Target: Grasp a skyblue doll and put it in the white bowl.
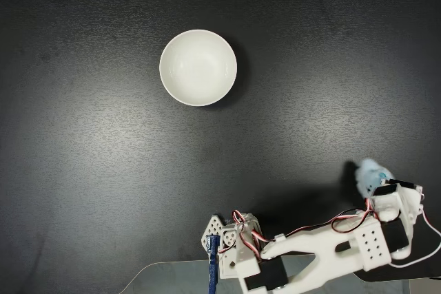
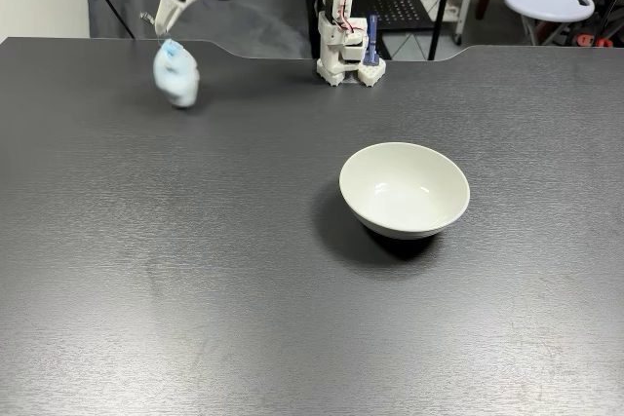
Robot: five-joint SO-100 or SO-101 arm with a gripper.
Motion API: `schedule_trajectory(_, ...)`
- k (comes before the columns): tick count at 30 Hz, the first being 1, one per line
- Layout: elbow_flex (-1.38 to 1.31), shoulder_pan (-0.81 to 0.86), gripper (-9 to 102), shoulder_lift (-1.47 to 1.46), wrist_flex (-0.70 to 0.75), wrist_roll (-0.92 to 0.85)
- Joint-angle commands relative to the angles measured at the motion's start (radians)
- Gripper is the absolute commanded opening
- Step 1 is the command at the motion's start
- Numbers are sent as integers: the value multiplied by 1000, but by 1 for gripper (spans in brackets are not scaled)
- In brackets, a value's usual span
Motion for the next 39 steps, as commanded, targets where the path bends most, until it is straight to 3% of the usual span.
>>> schedule_trajectory(1, -92, 43, -1, 222, 190, 61)
schedule_trajectory(6, -112, -87, -1, 390, 561, 64)
schedule_trajectory(10, -198, -324, -1, 469, 758, 89)
schedule_trajectory(17, -339, -729, -1, 462, 764, 268)
schedule_trajectory(30, -342, -1310, -1, 462, 762, 380)
schedule_trajectory(33, -342, -1396, -1, 463, 762, 394)
schedule_trajectory(39, -325, -1401, -1, 462, 762, 399)
